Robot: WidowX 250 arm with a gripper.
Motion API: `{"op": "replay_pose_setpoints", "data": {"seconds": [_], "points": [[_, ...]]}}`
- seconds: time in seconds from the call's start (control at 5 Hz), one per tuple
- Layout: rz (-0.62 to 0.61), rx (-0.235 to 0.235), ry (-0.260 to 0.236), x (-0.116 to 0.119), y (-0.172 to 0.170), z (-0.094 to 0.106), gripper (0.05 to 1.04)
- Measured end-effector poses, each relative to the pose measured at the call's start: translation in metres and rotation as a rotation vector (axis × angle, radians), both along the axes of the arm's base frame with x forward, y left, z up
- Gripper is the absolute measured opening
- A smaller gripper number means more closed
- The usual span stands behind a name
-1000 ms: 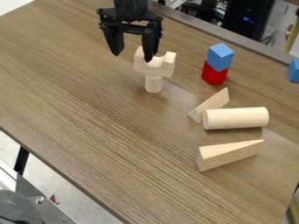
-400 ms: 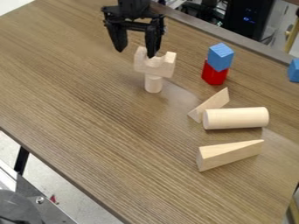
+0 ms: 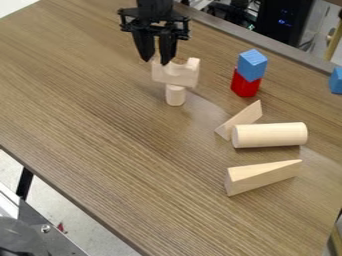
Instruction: Remove the arch from the cylinder
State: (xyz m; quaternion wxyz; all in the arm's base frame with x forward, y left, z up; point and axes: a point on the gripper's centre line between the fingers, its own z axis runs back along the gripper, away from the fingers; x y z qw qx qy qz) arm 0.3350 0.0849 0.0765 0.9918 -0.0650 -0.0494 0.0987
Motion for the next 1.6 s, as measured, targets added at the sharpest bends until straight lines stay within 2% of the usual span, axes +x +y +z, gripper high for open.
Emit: {"op": "replay_pose_setpoints", "data": {"seconds": [0.2,0.8,1.0,1.2,1.4,1.6], "points": [[0.007,-0.008,0.0,0.004,0.0,0.0,0.198],[0.008,-0.026,-0.003,0.003,-0.002,0.001,0.196],[0.02,-0.054,-0.045,0.003,-0.006,0.021,0.196],[0.042,-0.055,-0.102,0.005,-0.002,0.034,0.196],[0.061,-0.028,-0.186,0.017,0.005,0.046,0.196],[0.08,0.036,-0.265,0.029,0.017,0.048,0.196]]}}
